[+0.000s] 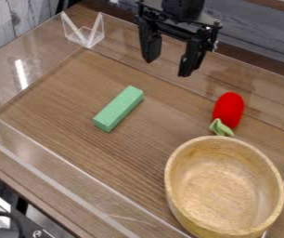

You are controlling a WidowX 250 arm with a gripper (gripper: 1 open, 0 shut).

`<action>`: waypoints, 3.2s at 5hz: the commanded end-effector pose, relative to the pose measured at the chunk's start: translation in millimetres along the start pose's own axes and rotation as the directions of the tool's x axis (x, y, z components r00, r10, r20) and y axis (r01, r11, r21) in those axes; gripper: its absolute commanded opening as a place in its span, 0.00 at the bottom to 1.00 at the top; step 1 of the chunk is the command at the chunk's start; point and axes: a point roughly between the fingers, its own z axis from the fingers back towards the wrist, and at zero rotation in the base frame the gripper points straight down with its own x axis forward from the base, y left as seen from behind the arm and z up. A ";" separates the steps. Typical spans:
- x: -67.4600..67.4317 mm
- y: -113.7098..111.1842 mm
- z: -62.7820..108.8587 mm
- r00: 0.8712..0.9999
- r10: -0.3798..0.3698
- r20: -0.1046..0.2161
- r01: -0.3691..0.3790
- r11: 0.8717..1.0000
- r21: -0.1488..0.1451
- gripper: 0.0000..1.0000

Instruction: Move the red object to the left side of the table

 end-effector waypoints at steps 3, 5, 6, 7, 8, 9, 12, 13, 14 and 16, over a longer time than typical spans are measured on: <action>22.7 -42.1 -24.6 0.995 -0.096 0.011 0.097 0.995 -0.025 1.00; 47.9 -74.1 -43.0 0.992 -0.118 0.043 0.118 0.993 -0.013 1.00; 57.4 -82.4 -52.5 0.990 -0.129 0.051 0.129 0.992 -0.008 1.00; 64.2 -86.5 -64.8 0.990 -0.132 0.045 0.132 0.991 0.002 1.00; 67.9 -87.6 -76.0 0.991 -0.131 0.036 0.131 0.991 0.009 1.00; 69.1 -88.1 -76.5 0.991 -0.132 0.038 0.131 0.991 0.013 1.00; 69.6 -88.7 -69.9 0.990 -0.130 0.050 0.129 0.992 0.014 1.00; 69.7 -88.9 -67.8 0.990 -0.129 0.054 0.128 0.992 0.014 1.00; 69.9 -89.1 -66.3 0.990 -0.128 0.057 0.127 0.992 0.015 1.00; 69.5 -89.4 -62.7 0.990 -0.126 0.064 0.125 0.992 0.015 1.00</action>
